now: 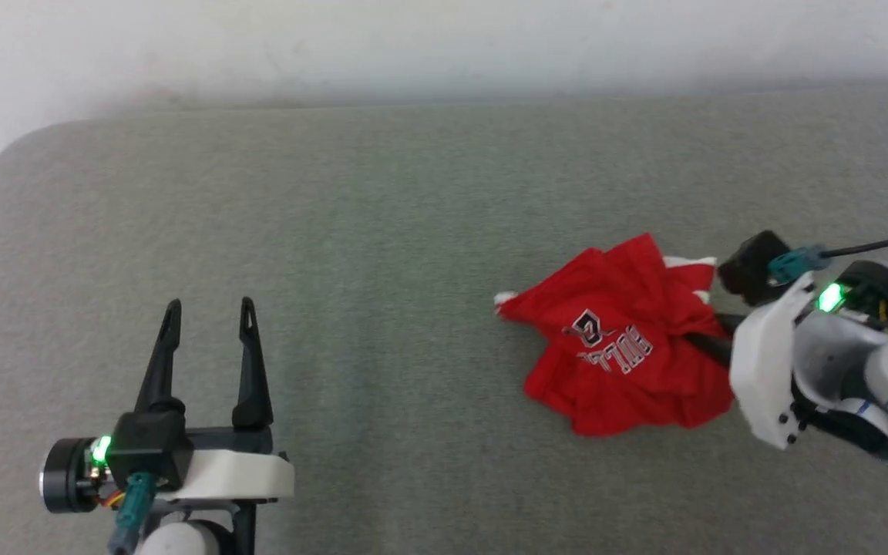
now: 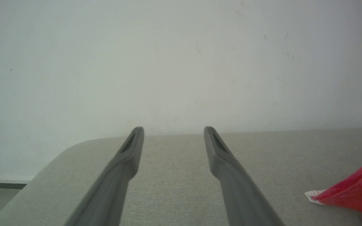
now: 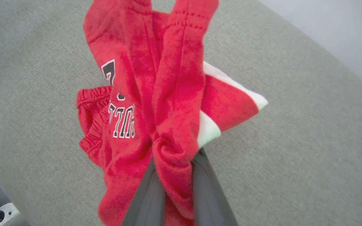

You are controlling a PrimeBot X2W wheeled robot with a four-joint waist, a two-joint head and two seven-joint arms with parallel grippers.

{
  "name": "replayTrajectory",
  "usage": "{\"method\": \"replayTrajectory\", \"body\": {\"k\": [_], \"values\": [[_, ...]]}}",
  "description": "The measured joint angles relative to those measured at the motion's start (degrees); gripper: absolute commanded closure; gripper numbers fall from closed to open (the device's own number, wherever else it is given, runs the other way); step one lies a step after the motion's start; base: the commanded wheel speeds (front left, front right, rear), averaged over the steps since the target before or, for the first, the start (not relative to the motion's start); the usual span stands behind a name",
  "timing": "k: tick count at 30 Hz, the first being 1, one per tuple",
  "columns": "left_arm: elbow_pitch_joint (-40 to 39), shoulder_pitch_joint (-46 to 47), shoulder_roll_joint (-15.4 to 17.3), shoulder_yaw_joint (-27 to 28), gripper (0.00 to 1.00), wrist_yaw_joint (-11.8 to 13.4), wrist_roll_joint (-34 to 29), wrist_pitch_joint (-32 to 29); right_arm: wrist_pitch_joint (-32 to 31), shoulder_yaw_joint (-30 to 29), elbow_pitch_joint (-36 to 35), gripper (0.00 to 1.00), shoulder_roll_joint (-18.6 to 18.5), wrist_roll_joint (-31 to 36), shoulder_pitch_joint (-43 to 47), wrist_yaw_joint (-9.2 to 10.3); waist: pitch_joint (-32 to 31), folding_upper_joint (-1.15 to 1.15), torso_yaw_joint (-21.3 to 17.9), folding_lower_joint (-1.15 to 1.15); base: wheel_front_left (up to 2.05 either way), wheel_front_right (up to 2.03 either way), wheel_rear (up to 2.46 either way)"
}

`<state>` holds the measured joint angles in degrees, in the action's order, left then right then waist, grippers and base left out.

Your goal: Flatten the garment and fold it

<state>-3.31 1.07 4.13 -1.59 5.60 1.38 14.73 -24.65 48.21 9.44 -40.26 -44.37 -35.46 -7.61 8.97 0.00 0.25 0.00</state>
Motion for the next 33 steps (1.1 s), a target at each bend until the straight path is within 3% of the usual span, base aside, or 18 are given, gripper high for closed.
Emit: {"method": "replayTrajectory", "body": {"k": [6,15,27,33], "values": [[-2.49,1.09,1.13,1.56,0.0,0.35,-0.6,0.0,0.05,-1.18,-2.1,1.0,-5.76,4.27,-3.09,0.01,1.74,0.0,-6.2,0.0,0.0,0.0,0.0],[-6.5,5.94,3.79,1.07,0.0,0.48,-2.42,0.0,3.05,-5.79,8.26,1.0,-10.88,11.2,-9.26,-0.01,9.47,0.0,-12.36,0.01,0.0,0.0,0.0],[-10.29,11.17,5.82,-2.05,0.0,1.34,-3.0,0.0,6.08,-13.48,28.95,1.0,-13.02,19.8,-17.32,-0.02,22.05,0.0,-13.26,0.02,0.0,0.0,0.0],[-10.39,12.05,5.77,-3.21,0.0,2.64,-2.91,0.0,8.71,-17.6,36.15,1.0,-11.78,23.82,-18.67,-0.01,24.69,0.0,-11.6,0.0,0.0,0.0,0.0]]}}
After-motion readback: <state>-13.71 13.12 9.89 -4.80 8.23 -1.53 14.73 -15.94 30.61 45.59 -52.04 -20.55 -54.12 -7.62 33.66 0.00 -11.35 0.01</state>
